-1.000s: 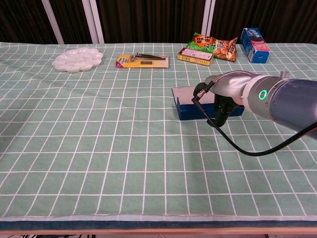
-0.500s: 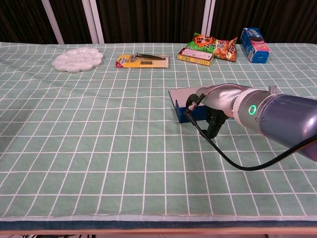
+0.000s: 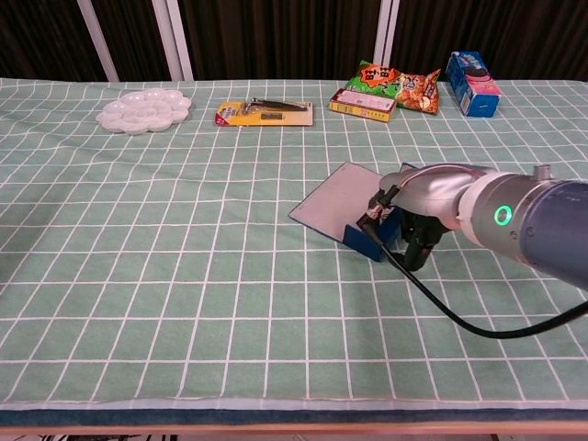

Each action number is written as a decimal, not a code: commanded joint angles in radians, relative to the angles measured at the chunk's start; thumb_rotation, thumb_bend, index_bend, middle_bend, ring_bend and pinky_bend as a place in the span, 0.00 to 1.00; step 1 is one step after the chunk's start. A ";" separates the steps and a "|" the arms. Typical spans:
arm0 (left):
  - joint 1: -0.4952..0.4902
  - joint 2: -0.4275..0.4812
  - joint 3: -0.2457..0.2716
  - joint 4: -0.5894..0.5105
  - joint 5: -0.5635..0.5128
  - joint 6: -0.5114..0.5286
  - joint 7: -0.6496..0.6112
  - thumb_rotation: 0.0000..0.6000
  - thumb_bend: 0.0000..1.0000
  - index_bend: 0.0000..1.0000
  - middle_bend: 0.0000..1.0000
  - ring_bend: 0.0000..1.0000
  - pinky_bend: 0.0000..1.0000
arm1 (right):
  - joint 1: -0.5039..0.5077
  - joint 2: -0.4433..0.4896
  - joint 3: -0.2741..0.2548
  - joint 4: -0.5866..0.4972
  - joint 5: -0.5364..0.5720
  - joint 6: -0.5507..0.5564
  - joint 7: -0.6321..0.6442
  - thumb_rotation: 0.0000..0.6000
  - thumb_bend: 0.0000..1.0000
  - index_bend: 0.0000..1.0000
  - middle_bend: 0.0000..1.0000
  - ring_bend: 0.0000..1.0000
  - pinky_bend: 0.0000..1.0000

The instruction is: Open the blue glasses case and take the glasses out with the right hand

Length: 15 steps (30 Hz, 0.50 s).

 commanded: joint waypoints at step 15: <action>0.001 0.001 0.000 -0.005 -0.003 0.001 -0.002 1.00 0.02 0.00 0.00 0.00 0.00 | -0.064 0.115 -0.067 -0.044 0.047 0.064 -0.026 1.00 0.50 0.36 0.92 0.96 0.90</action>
